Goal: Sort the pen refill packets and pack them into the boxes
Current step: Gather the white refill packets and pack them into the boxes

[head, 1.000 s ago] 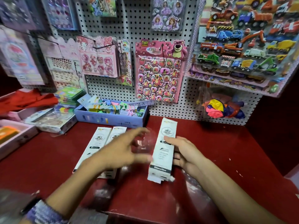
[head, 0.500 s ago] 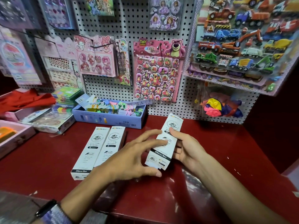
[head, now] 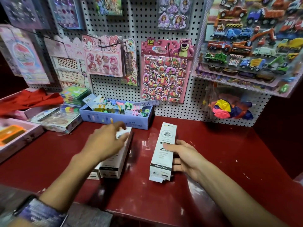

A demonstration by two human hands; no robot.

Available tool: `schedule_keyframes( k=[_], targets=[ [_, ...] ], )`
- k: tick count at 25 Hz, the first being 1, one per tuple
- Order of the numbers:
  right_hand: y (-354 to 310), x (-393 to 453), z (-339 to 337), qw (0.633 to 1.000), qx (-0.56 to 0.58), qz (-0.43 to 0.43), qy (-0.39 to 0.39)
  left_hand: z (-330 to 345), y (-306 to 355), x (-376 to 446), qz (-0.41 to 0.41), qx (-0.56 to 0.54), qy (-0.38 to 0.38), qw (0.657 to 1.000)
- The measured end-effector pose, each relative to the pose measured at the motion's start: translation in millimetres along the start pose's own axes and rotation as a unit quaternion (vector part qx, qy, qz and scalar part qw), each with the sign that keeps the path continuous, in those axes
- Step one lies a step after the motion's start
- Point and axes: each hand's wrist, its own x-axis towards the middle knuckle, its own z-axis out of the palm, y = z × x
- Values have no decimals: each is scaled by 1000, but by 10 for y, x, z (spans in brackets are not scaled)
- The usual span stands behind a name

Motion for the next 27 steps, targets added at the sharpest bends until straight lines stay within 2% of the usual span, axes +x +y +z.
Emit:
schedule_keyframes(
  k=[1, 2, 4, 7, 12, 15, 19, 24, 27],
  targets=[
    [12, 12, 0, 1000, 0, 3, 10, -24, -186, 34, -89, 96, -48, 990],
    [24, 18, 0, 1000, -2, 5, 17, -10, -307, 43, -146, 130, -119, 973],
    [52, 9, -11, 1000, -9, 13, 21, 77, -370, 59, -166, 82, -199, 962],
    [75, -42, -86, 999, -26, 17, 30, 220, -64, 15, -96, 0, -179, 979],
    [61, -115, -468, 994, -56, -3, 89, 500, 635, -107, -15, -46, -175, 983],
    [38, -186, -741, 981, -142, -17, 131, 641, 928, -76, 19, -62, -165, 984],
    [61, -241, -990, 957, -250, -44, 144, 747, 1048, -36, 24, -102, -168, 980],
    [145, -201, -1024, 955, -212, -102, 181, 814, 1038, 6, 58, -133, -140, 979],
    [150, -250, -974, 948, -239, -95, 188, 883, 1045, -66, 65, -117, -115, 984]
  ],
)
